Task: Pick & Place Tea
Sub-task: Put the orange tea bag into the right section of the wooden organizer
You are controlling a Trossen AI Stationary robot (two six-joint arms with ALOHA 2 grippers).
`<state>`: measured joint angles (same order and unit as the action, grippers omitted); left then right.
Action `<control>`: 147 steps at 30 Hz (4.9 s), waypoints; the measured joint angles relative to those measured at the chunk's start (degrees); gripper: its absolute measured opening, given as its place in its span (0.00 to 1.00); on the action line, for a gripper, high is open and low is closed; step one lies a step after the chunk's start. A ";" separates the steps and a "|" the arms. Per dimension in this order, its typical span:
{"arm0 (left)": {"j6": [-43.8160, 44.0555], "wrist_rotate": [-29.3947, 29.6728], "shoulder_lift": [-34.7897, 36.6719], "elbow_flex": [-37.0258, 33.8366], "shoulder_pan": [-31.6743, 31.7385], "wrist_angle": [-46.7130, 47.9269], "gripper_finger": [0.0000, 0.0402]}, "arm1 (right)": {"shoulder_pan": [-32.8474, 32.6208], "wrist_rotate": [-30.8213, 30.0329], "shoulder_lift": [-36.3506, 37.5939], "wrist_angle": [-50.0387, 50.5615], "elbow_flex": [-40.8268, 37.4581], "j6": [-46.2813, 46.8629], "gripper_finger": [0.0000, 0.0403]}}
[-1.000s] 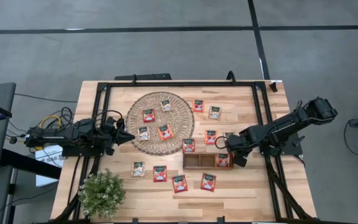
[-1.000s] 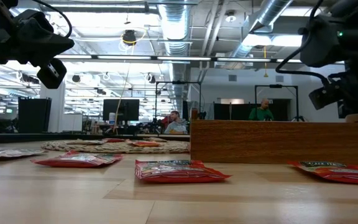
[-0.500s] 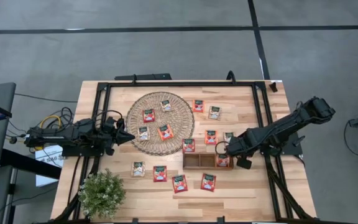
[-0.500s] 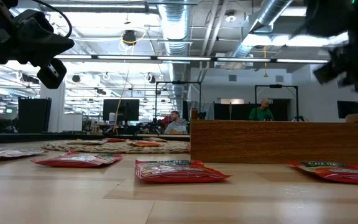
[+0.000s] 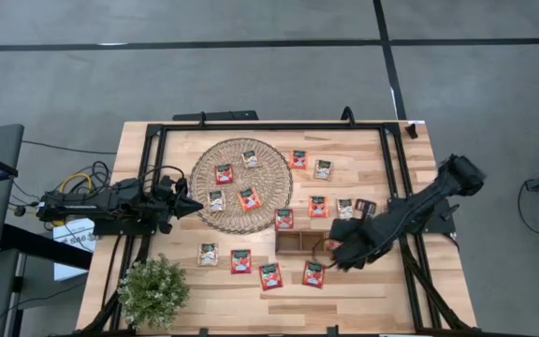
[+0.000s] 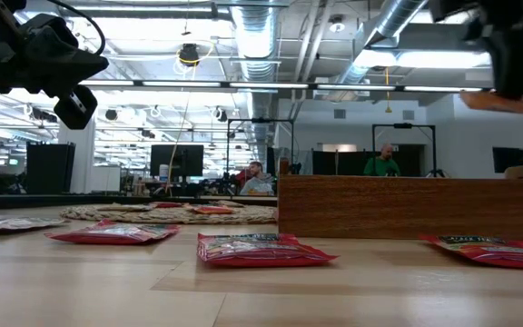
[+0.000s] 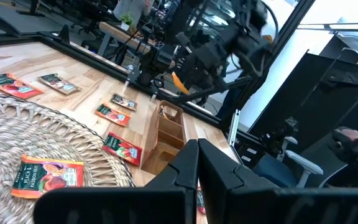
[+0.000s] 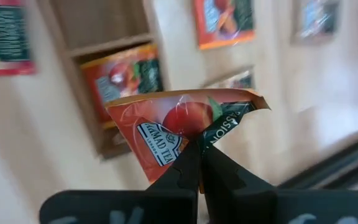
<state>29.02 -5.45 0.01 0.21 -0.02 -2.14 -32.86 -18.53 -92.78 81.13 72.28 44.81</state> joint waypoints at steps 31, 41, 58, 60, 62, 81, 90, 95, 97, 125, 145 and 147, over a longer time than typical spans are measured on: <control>0.00 0.00 0.00 0.00 -0.02 -0.01 0.00 | -4.89 -7.17 -22.88 3.40 8.98 8.12 0.01; -0.02 0.00 0.00 -0.02 -0.02 0.01 0.00 | -5.87 -8.60 -22.68 4.77 8.07 12.27 0.02; -0.03 0.00 0.00 0.00 -0.01 0.02 0.00 | -6.87 -8.70 -22.66 3.07 6.94 11.81 0.10; -0.04 0.00 0.00 0.00 -0.01 0.02 0.00 | -6.87 -8.97 -22.64 3.08 6.95 11.89 0.11; -0.04 0.00 0.00 0.00 0.00 0.03 0.00 | -6.89 -9.51 -22.64 3.06 6.96 12.61 0.13; -0.04 0.00 0.00 0.00 0.00 0.03 0.00 | -6.91 -10.09 -22.62 7.22 6.97 16.67 0.16; -0.04 0.02 0.00 0.00 -0.01 0.03 0.00 | -6.89 -10.07 -22.62 6.76 6.97 16.25 0.16; -0.04 0.00 0.00 0.00 -0.02 0.03 0.00 | -6.89 -10.04 -22.62 6.40 6.97 16.24 0.18; -0.04 0.01 0.00 0.00 0.00 0.03 0.00 | -6.89 -10.04 -22.62 6.31 6.97 16.25 0.21; -0.04 0.01 0.00 0.00 0.00 0.03 0.00 | -6.89 -8.15 -19.47 8.89 11.99 13.14 0.38; 0.22 -0.13 0.00 -0.01 -0.01 -1.05 0.00 | 13.10 -14.11 5.69 0.24 13.00 -23.83 0.29; 0.22 -0.12 0.00 0.00 0.00 -1.08 0.00 | 17.74 -9.83 5.99 -4.51 13.00 -31.79 0.29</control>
<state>29.23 -5.57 0.01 0.21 -0.01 -3.22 -15.12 -28.36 -86.78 76.62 85.27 13.02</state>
